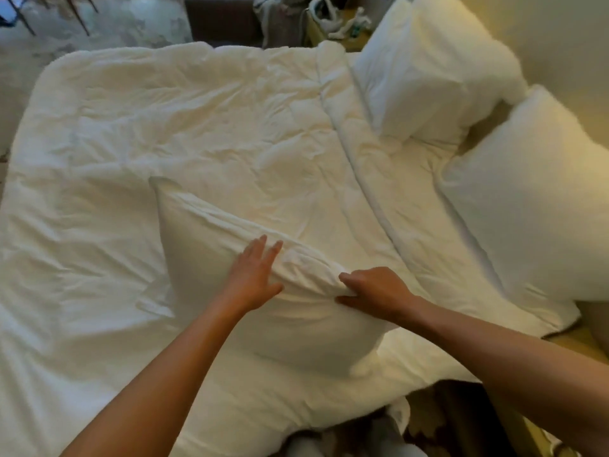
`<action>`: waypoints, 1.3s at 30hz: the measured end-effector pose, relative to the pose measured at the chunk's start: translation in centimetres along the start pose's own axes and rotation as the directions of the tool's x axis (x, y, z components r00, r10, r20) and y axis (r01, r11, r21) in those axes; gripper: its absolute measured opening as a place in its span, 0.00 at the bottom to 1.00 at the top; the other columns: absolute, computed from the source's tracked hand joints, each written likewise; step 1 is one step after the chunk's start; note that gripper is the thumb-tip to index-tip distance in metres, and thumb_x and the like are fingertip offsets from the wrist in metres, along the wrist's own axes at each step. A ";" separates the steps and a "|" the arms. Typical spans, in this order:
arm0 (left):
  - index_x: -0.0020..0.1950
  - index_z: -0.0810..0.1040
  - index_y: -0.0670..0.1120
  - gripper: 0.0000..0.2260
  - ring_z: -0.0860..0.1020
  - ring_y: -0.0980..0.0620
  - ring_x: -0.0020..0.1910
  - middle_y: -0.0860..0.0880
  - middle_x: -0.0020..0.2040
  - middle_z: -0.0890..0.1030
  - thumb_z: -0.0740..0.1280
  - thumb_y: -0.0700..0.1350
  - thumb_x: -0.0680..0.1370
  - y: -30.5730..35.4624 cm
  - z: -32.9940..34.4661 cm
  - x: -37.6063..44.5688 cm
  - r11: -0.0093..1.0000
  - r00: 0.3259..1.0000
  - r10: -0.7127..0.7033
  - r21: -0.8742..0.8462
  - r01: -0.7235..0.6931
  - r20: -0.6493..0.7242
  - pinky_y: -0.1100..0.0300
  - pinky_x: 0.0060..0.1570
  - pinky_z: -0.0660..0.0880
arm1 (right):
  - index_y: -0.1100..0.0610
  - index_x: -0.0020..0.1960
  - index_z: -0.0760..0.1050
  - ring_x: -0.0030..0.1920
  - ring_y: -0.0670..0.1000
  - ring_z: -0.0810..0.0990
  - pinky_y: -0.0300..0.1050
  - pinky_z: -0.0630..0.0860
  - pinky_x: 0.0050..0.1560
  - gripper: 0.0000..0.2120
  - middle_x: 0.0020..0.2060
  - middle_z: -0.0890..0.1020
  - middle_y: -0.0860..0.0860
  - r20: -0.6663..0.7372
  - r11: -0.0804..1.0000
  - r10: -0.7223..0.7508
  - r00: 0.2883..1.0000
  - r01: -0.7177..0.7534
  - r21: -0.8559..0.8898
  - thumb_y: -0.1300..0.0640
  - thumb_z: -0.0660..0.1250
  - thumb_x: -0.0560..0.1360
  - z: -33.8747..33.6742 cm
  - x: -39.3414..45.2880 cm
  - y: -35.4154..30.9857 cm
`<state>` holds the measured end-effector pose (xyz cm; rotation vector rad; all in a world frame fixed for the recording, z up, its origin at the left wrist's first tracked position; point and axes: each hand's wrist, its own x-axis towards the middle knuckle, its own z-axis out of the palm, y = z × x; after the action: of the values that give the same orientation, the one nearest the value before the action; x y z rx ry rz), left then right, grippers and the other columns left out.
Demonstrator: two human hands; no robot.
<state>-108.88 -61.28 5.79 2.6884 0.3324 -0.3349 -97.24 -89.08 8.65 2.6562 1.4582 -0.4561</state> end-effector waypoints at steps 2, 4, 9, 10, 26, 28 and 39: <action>0.83 0.49 0.56 0.42 0.46 0.45 0.83 0.47 0.84 0.46 0.69 0.60 0.76 5.3 1.3 0.8 0.996 0.994 0.066 0.061 -0.071 0.087 0.42 0.80 0.53 | 0.48 0.53 0.69 0.37 0.57 0.81 0.47 0.69 0.32 0.17 0.39 0.80 0.49 -0.033 0.999 -0.009 0.999 0.008 -0.050 0.34 0.61 0.79 -0.4 -4.3 3.8; 0.83 0.49 0.57 0.39 0.44 0.46 0.83 0.47 0.84 0.46 0.66 0.59 0.78 10.1 2.4 1.3 0.991 0.987 0.099 0.080 -0.110 0.127 0.41 0.80 0.50 | 0.49 0.51 0.72 0.33 0.57 0.82 0.44 0.66 0.29 0.17 0.37 0.80 0.49 -0.108 0.993 -0.031 0.994 0.019 -0.115 0.35 0.61 0.79 -0.9 -8.1 7.5; 0.83 0.50 0.57 0.37 0.47 0.46 0.83 0.47 0.84 0.49 0.65 0.58 0.78 19.5 3.3 2.8 0.982 0.982 0.139 0.112 -0.154 0.126 0.41 0.80 0.52 | 0.51 0.51 0.79 0.32 0.58 0.82 0.45 0.71 0.27 0.13 0.37 0.82 0.51 -0.289 0.978 -0.016 0.957 -0.045 -0.202 0.41 0.68 0.80 -3.0 -15.8 16.8; 0.83 0.50 0.57 0.37 0.49 0.45 0.83 0.46 0.84 0.50 0.65 0.59 0.78 21.3 3.4 3.3 0.983 0.984 0.134 0.113 -0.148 0.117 0.41 0.79 0.54 | 0.51 0.52 0.80 0.33 0.59 0.83 0.46 0.72 0.27 0.12 0.37 0.82 0.52 -0.315 0.980 0.000 0.949 -0.063 -0.189 0.42 0.70 0.79 -3.2 -17.2 18.7; 0.82 0.53 0.58 0.38 0.49 0.44 0.83 0.47 0.84 0.52 0.64 0.65 0.76 41.5 14.4 9.7 0.957 0.952 0.028 0.266 -0.113 0.304 0.37 0.78 0.54 | 0.50 0.66 0.73 0.57 0.56 0.78 0.54 0.74 0.58 0.28 0.58 0.78 0.51 -0.012 0.778 0.595 0.804 -0.572 0.259 0.34 0.67 0.73 12.1 -32.4 37.8; 0.81 0.56 0.58 0.37 0.53 0.44 0.82 0.46 0.83 0.56 0.65 0.65 0.75 41.4 14.1 10.0 0.965 0.953 0.008 0.249 -0.087 0.302 0.39 0.77 0.58 | 0.50 0.69 0.73 0.59 0.56 0.79 0.54 0.74 0.60 0.35 0.59 0.79 0.51 -0.067 0.805 0.553 0.831 -0.511 0.302 0.28 0.66 0.71 12.1 -31.0 37.2; 0.72 0.69 0.56 0.27 0.72 0.45 0.65 0.47 0.66 0.72 0.66 0.62 0.75 40.5 13.0 11.4 0.962 0.935 0.041 0.239 -0.132 0.353 0.48 0.58 0.77 | 0.50 0.75 0.69 0.61 0.57 0.76 0.53 0.75 0.59 0.38 0.64 0.76 0.53 0.041 0.755 0.556 0.830 -0.525 0.394 0.27 0.62 0.74 10.9 -22.8 32.2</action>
<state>-89.16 -100.69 5.90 2.8107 0.0653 -0.8638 -84.26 -127.45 2.60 3.2556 0.5654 -0.6376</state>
